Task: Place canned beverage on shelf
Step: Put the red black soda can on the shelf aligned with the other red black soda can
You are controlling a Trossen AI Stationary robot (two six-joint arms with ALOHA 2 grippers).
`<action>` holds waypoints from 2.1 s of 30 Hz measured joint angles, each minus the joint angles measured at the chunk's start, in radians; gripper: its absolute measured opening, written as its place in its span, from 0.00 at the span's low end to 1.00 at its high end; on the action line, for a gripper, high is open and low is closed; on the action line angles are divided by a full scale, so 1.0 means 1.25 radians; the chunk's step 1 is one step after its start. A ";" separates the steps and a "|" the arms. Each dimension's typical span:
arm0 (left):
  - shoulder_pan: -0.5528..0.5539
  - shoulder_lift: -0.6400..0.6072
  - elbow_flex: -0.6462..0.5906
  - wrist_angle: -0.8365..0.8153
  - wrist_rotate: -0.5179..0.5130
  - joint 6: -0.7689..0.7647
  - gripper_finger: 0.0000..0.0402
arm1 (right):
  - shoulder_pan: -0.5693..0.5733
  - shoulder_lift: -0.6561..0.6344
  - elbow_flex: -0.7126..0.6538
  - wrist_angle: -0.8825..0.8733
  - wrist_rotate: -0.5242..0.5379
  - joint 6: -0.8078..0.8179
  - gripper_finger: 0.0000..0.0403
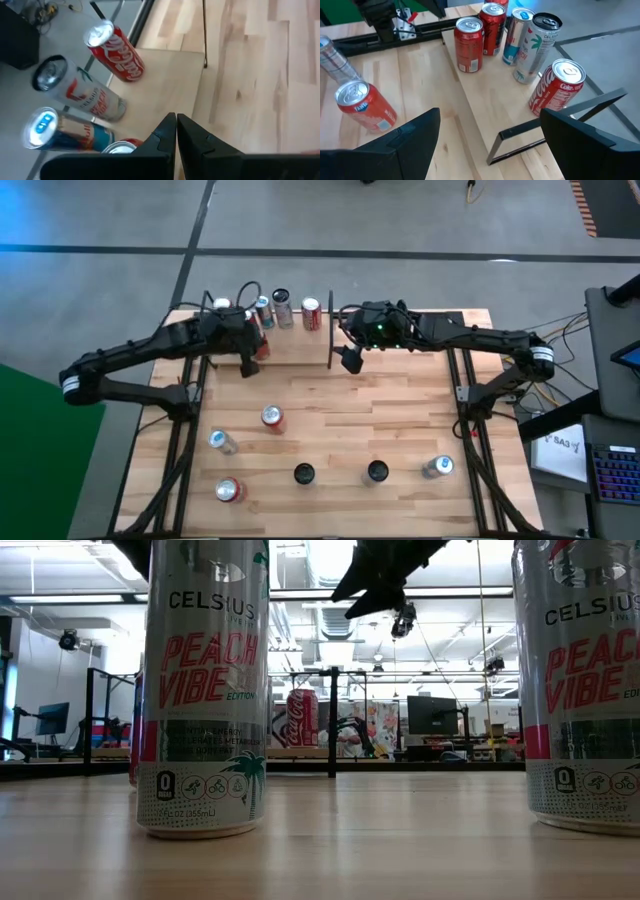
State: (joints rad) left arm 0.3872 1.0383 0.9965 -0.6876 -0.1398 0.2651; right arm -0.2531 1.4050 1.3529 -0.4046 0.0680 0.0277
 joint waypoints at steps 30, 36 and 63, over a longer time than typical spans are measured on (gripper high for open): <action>0.028 0.128 -0.002 -0.010 -0.193 -0.163 0.00 | 0.000 0.003 0.000 -0.008 0.002 -0.004 0.82; 0.029 0.060 -0.002 -0.040 -0.137 -0.113 0.00 | 0.000 0.003 0.000 -0.008 0.002 -0.004 0.82; 0.039 0.092 -0.003 -0.143 -0.110 0.098 0.00 | 0.000 0.003 0.001 -0.008 0.002 -0.031 0.82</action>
State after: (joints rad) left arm 0.4355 1.1528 0.9928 -0.8660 -0.2779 0.3878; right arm -0.2531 1.4086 1.3543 -0.4145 0.0707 -0.0115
